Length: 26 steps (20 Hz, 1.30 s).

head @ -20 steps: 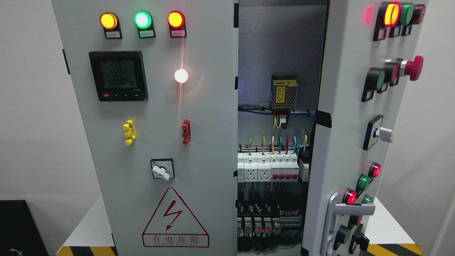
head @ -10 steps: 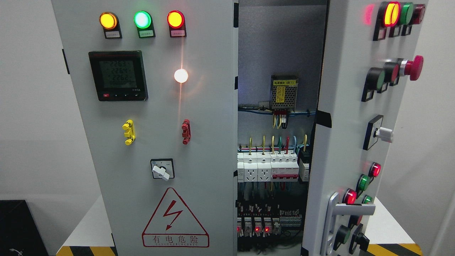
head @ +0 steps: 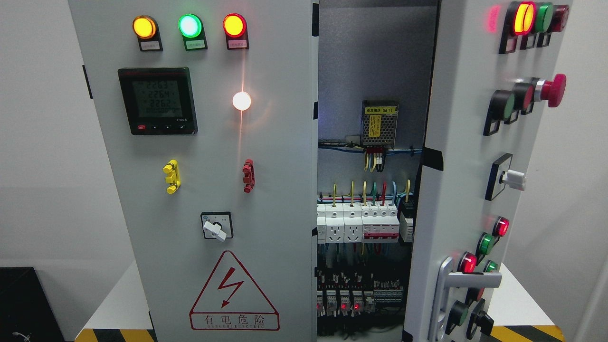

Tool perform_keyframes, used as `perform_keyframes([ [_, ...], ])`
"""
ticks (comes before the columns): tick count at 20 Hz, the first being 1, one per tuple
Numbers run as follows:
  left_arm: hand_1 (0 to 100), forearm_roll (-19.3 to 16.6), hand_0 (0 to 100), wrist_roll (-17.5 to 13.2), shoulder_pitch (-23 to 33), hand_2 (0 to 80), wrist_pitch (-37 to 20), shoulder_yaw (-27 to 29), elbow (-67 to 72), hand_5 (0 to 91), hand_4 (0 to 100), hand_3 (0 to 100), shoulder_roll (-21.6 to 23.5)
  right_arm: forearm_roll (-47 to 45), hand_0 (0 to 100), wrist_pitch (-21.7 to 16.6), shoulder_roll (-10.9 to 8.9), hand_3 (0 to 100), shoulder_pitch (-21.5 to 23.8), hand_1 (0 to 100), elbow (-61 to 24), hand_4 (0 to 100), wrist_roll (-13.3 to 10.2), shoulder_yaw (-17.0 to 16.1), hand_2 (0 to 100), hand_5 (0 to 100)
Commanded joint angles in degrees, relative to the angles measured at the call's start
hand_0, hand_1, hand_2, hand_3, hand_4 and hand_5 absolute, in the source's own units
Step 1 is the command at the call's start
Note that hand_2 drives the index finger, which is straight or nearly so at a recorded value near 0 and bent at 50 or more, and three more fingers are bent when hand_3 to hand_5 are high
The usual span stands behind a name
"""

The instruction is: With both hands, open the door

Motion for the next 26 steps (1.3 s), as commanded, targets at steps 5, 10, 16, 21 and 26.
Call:
perform_keyframes([
  [5,0,13.3,0,-0.2,-18.6,0.0,1.6,-7.5,-6.1,0.0,0,0,4.6,1.8,19,0.0,0.00,0,0.0,0,0.0,0,0.0,0.0,0,0],
  [10,0,21.1,0,-0.2,-27.2,0.0,5.0,-7.5,-5.9,0.0,0,0,5.6,1.8,19,0.0,0.00,0,0.0,0,0.0,0,0.0,0.0,0,0],
  [16,0,27.9,0,0.0,-34.9,0.0,6.8,-10.0,-5.8,0.0,0,0,5.2,1.8,19,0.0,0.00,0,0.0,0,0.0,0,0.0,0.0,0,0],
  [21,0,31.4,0,0.1,-41.9,0.0,8.7,-12.1,-5.4,0.0,0,0,4.0,1.8,19,0.0,0.00,0,0.0,0,0.0,0,0.0,0.0,0,0],
  [26,0,34.9,0,0.1,-48.7,0.0,11.6,-13.2,-4.4,0.0,0,0,2.0,1.8,19,0.0,0.00,0,0.0,0,0.0,0,0.0,0.0,0,0],
])
